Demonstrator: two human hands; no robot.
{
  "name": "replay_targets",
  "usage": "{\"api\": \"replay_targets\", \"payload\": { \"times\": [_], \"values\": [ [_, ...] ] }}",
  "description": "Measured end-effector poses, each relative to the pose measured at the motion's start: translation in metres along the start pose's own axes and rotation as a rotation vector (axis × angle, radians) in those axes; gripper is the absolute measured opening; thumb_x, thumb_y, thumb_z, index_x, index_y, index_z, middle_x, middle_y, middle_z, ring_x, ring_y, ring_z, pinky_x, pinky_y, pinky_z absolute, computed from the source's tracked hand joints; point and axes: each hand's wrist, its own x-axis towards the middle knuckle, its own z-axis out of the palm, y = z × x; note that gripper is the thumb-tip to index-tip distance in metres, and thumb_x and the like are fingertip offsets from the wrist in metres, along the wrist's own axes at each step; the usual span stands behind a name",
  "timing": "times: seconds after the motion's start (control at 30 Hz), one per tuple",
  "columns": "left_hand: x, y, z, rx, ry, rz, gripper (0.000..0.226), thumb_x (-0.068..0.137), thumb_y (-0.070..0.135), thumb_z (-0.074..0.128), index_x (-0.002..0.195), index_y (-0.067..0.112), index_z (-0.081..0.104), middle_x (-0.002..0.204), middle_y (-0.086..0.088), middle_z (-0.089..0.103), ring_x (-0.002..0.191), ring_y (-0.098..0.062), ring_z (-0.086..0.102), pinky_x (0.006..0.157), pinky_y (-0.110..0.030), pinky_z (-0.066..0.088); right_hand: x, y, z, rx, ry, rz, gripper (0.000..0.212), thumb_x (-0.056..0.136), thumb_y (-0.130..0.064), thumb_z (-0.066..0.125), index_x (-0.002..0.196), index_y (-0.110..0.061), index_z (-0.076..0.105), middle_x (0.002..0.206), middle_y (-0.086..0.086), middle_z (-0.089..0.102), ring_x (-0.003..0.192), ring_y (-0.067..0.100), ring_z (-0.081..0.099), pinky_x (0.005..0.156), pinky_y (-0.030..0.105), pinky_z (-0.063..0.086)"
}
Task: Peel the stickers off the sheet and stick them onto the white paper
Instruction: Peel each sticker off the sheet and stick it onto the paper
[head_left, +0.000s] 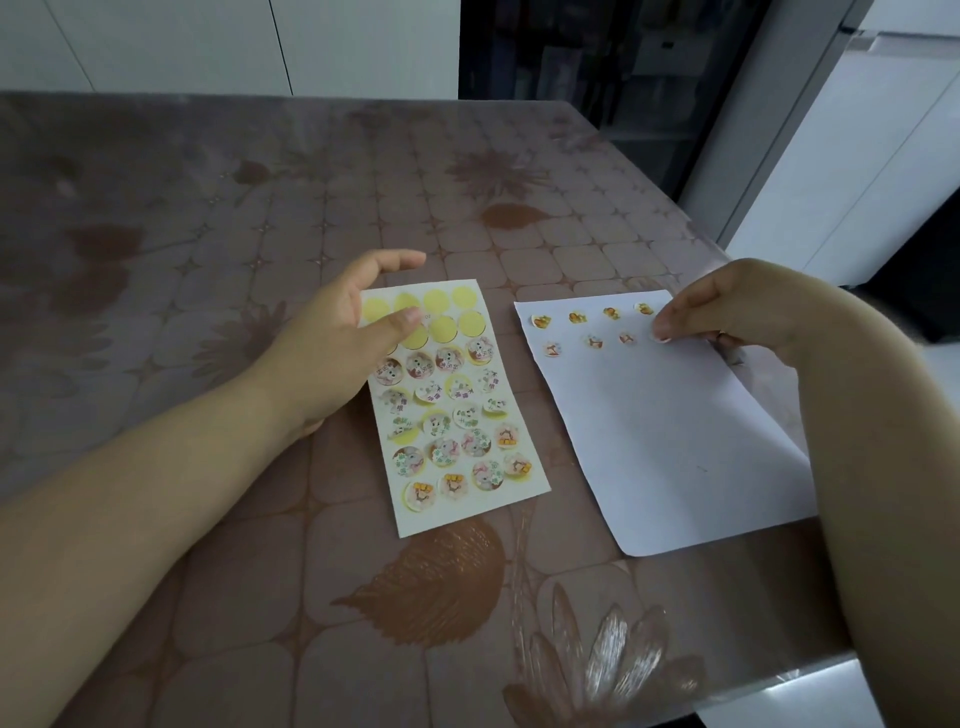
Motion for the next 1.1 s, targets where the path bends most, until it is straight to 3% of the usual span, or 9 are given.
{"api": "replay_targets", "payload": {
  "times": [0.13, 0.3, 0.5, 0.7, 0.8, 0.87, 0.93, 1.03, 1.1],
  "values": [
    [0.000, 0.000, 0.000, 0.022, -0.010, -0.004, 0.036, 0.096, 0.010, 0.053, 0.122, 0.034, 0.052, 0.101, -0.008, 0.072, 0.091, -0.021, 0.072, 0.079, -0.037, 0.057, 0.000, 0.000, 0.002, -0.031, 0.013, -0.028, 0.010, 0.068, -0.031, 0.080, 0.075, -0.026, 0.075, 0.083, -0.003, 0.071, 0.074, 0.019, 0.062, 0.075, 0.029, 0.047],
    [-0.001, 0.001, -0.001, 0.031, -0.024, -0.007, 0.037, 0.095, 0.011, 0.054, 0.123, 0.035, 0.051, 0.099, -0.007, 0.073, 0.092, -0.023, 0.072, 0.082, -0.040, 0.058, 0.008, 0.002, 0.002, -0.016, 0.032, 0.032, 0.042, 0.063, -0.028, 0.084, 0.096, -0.024, 0.057, 0.092, -0.006, 0.058, 0.080, 0.023, 0.061, 0.084, 0.037, 0.050],
    [-0.005, 0.011, 0.000, 0.004, -0.066, -0.047, 0.057, 0.074, 0.011, 0.046, 0.119, 0.046, 0.052, 0.112, -0.041, 0.056, 0.103, -0.050, 0.059, 0.096, -0.062, 0.044, 0.011, 0.007, 0.005, 0.003, 0.094, -0.032, 0.022, 0.068, -0.029, 0.081, 0.078, -0.023, 0.062, 0.078, 0.000, 0.063, 0.068, 0.022, 0.057, 0.072, 0.034, 0.049],
    [-0.003, 0.005, -0.002, 0.048, -0.057, -0.020, 0.062, 0.091, -0.011, 0.045, 0.130, 0.037, 0.044, 0.105, -0.022, 0.068, 0.097, -0.022, 0.069, 0.093, -0.043, 0.053, -0.003, -0.015, 0.017, 0.021, 0.189, -0.282, 0.014, 0.074, -0.031, 0.075, 0.081, -0.024, 0.066, 0.080, -0.007, 0.064, 0.071, 0.007, 0.055, 0.063, 0.019, 0.040],
    [0.000, 0.002, -0.003, 0.078, -0.014, -0.008, 0.059, 0.093, -0.002, 0.052, 0.133, 0.040, 0.040, 0.105, -0.011, 0.070, 0.097, -0.022, 0.069, 0.094, -0.042, 0.053, -0.015, -0.031, 0.026, -0.137, 0.055, -0.438, 0.043, 0.065, -0.043, 0.077, 0.103, -0.032, 0.060, 0.102, -0.012, 0.061, 0.086, 0.006, 0.055, 0.072, 0.016, 0.041],
    [0.000, 0.001, -0.005, 0.087, -0.002, -0.012, 0.058, 0.093, 0.003, 0.055, 0.131, 0.044, 0.040, 0.102, -0.014, 0.071, 0.099, -0.024, 0.069, 0.098, -0.047, 0.049, -0.022, -0.037, 0.036, -0.290, -0.131, -0.454, 0.084, 0.052, -0.059, 0.073, 0.128, -0.043, 0.041, 0.120, -0.019, 0.048, 0.103, 0.007, 0.047, 0.087, 0.022, 0.036],
    [0.001, 0.001, -0.006, 0.103, 0.003, -0.013, 0.056, 0.093, 0.007, 0.056, 0.132, 0.045, 0.040, 0.098, -0.016, 0.072, 0.100, -0.023, 0.069, 0.100, -0.049, 0.046, -0.023, -0.038, 0.047, -0.425, -0.257, -0.484, 0.108, 0.045, -0.067, 0.068, 0.139, -0.047, 0.019, 0.132, -0.021, 0.036, 0.118, 0.008, 0.037, 0.099, 0.029, 0.031],
    [0.001, 0.000, -0.005, 0.105, 0.021, -0.003, 0.052, 0.094, 0.012, 0.056, 0.133, 0.042, 0.040, 0.083, -0.005, 0.075, 0.094, -0.017, 0.070, 0.100, -0.044, 0.046, -0.019, -0.041, 0.057, -0.428, -0.222, -0.532, 0.114, 0.043, -0.075, 0.064, 0.141, -0.048, 0.012, 0.146, -0.015, 0.033, 0.132, 0.019, 0.031, 0.110, 0.046, 0.026],
    [0.001, 0.001, -0.003, 0.108, 0.036, 0.006, 0.049, 0.094, 0.014, 0.056, 0.133, 0.040, 0.040, 0.071, 0.005, 0.073, 0.086, -0.009, 0.071, 0.097, -0.035, 0.047, -0.019, -0.044, 0.059, -0.342, -0.139, -0.547, 0.103, 0.049, -0.068, 0.066, 0.140, -0.043, 0.023, 0.142, -0.011, 0.040, 0.128, 0.018, 0.037, 0.109, 0.043, 0.029]
  ]
}}
